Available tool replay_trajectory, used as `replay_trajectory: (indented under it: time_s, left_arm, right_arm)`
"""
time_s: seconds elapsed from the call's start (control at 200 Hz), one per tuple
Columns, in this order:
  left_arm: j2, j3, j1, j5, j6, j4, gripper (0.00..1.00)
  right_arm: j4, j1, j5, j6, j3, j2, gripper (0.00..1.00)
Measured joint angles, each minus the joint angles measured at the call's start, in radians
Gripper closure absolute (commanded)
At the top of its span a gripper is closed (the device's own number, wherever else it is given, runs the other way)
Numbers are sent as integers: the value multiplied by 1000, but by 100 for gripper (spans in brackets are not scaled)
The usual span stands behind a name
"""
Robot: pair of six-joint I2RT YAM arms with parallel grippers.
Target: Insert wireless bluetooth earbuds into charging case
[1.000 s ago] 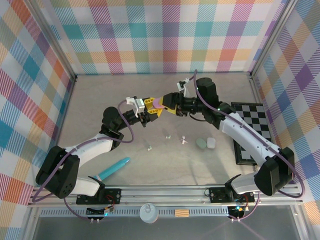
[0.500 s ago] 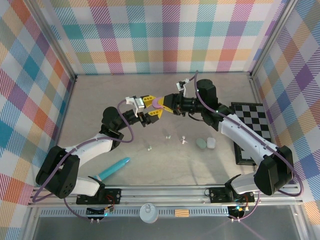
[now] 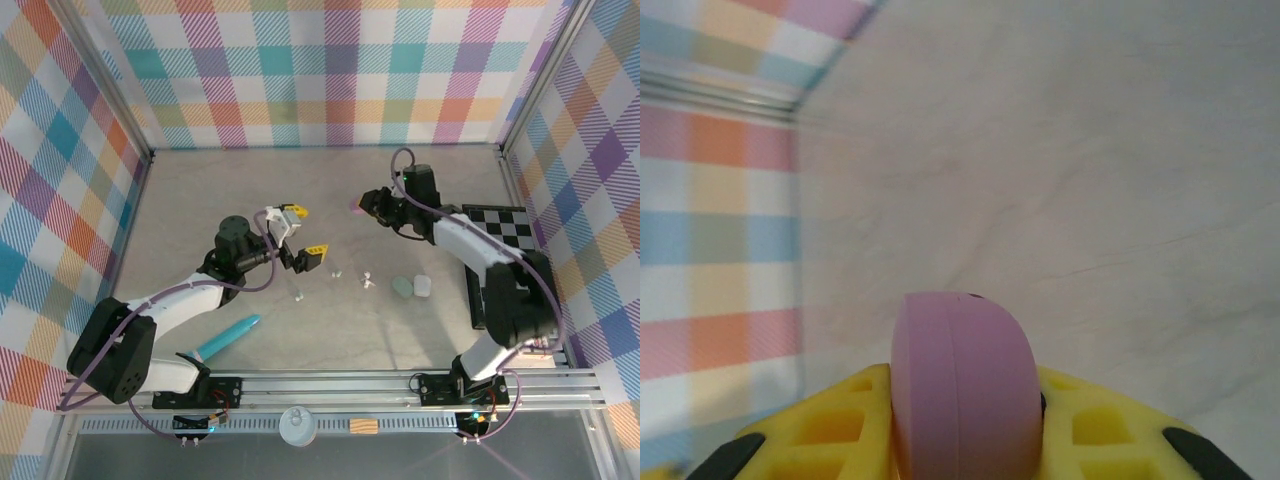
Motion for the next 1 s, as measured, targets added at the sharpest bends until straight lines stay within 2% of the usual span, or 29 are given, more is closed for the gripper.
replay_trajectory:
  time_s: [0.19,0.34,0.475,0.765,0.89,1.0]
  left_arm:
    - [1,-3,-26,-37,48,-102,0]
    - [1,-4,-27,-49,64,-137,0]
    - [1,-4,-27,-52,63,-149,0]
    - [1,-5,-29,-55,32,-144,0]
    - [1,-20,-29,-80,23,-121,0]
    - [0,-37,-29,-103,14,-113,0]
  right_arm:
    - [-22,-11,52,-63,124,237,84]
    - [-29,-21,58,-74,222,351,82]
    - [-47,-29,58,-85,293,422,77]
    - [-130,-42,109,-164,338,454,43]
    - [-186,-46,169,-230,335,420,34]
    - [-230,-48,225,-306,303,322,27]
